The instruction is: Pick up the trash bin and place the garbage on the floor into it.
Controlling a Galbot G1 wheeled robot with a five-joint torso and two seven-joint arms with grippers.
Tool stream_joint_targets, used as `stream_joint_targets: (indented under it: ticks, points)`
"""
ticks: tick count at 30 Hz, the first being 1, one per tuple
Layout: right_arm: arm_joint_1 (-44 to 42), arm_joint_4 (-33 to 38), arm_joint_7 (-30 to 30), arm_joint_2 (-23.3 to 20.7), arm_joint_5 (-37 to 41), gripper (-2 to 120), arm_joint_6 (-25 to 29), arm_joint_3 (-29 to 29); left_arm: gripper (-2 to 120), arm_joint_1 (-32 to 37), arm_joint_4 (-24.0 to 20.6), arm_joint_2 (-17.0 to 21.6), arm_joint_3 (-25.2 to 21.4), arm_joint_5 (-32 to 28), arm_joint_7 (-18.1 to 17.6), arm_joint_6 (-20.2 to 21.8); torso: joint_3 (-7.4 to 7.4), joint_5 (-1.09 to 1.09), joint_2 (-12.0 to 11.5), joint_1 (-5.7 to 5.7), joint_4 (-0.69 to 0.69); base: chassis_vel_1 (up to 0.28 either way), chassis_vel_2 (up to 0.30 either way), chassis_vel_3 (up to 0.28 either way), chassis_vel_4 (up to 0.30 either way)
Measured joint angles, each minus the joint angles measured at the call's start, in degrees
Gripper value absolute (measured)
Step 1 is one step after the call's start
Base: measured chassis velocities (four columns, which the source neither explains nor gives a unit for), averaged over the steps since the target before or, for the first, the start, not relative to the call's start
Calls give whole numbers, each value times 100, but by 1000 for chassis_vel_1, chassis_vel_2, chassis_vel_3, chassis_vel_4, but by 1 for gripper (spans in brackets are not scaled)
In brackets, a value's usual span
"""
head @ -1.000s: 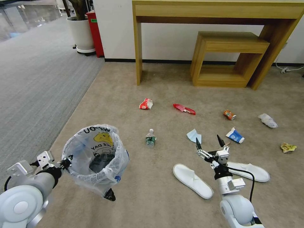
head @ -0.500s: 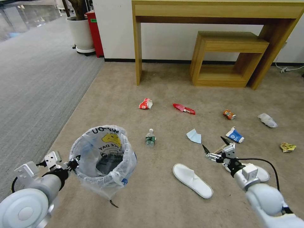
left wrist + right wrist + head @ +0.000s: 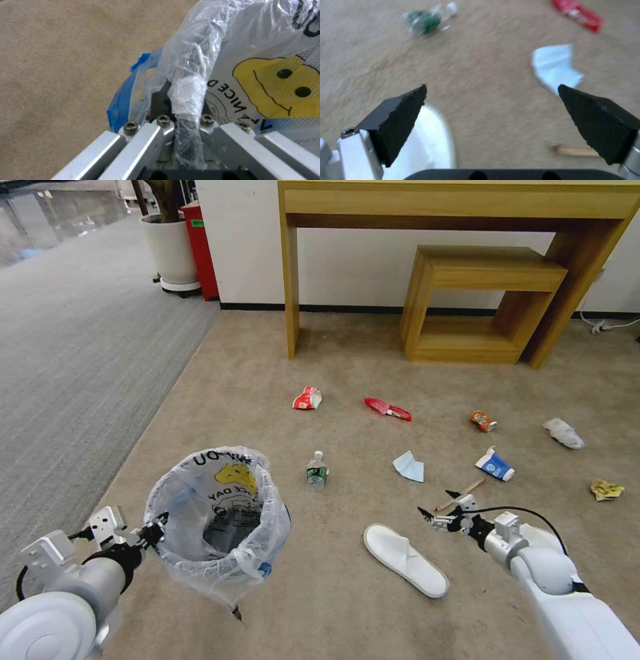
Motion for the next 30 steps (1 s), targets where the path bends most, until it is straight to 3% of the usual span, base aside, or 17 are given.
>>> stream_joint_targets:
  ticks: [5,13,25,29,30]
  points:
    - [384,-829,-672,439,-588,100,407,-140,1,-80,13,-229,159,233,-14,0,0,0,0,0,0,0,0,0,0]
    - [860,-1809,-885,793,-848,100,638,-361,1,-135,68,-475,317,479,0,0,0,-1,0,0,0,0,0,0,0]
    - [1071,-2451,-991,1041,-1520,100,666,-325,1,-93,64,-468,329,546,18,0,0,-1,0,0,0,0,0,0,0]
    - [1097,-2602,-977,1088,-1625,92,691,-247,1,-67,57,-458,332,576,31,0,0,0,0,0,-1,0,0,0,0]
    - [1101,-2635,-974,1101,-1669,86,720,-213,1,-55,57,-446,333,595,39,0,0,-1,0,0,-1,0,0,0,0]
